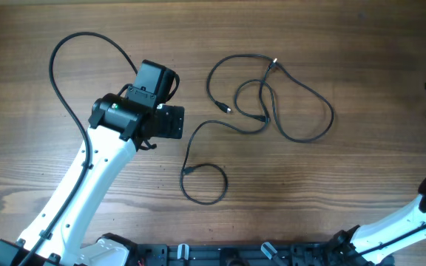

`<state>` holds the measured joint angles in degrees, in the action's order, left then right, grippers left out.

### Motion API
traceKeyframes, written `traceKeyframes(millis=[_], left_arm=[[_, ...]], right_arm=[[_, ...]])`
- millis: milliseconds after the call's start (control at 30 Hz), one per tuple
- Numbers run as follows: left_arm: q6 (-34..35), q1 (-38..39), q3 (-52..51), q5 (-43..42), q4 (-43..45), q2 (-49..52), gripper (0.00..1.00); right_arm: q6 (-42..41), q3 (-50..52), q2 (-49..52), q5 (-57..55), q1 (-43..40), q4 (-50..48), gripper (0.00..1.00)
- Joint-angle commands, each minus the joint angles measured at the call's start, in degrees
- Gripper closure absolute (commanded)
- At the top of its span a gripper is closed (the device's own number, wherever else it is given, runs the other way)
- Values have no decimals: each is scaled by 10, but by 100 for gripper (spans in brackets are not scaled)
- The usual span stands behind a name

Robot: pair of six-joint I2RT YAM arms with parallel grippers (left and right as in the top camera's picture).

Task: Untangle cables
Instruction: 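Reach the right gripper to the cable loop at the pile's right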

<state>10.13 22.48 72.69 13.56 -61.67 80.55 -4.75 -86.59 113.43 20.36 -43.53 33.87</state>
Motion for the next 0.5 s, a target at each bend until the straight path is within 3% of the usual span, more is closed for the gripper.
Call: traceKeyframes(millis=[0,200,467], left_arm=[[-7,-2,0,-1,0,-8,0],[-7,-2,0,-1,0,-8,0],[-7,-2,0,-1,0,-8,0]], right_arm=[[47,-1,3,162,5,23,0],[93,-1,4,181,65,129,0],[76,-1,4,49,207,177,0]])
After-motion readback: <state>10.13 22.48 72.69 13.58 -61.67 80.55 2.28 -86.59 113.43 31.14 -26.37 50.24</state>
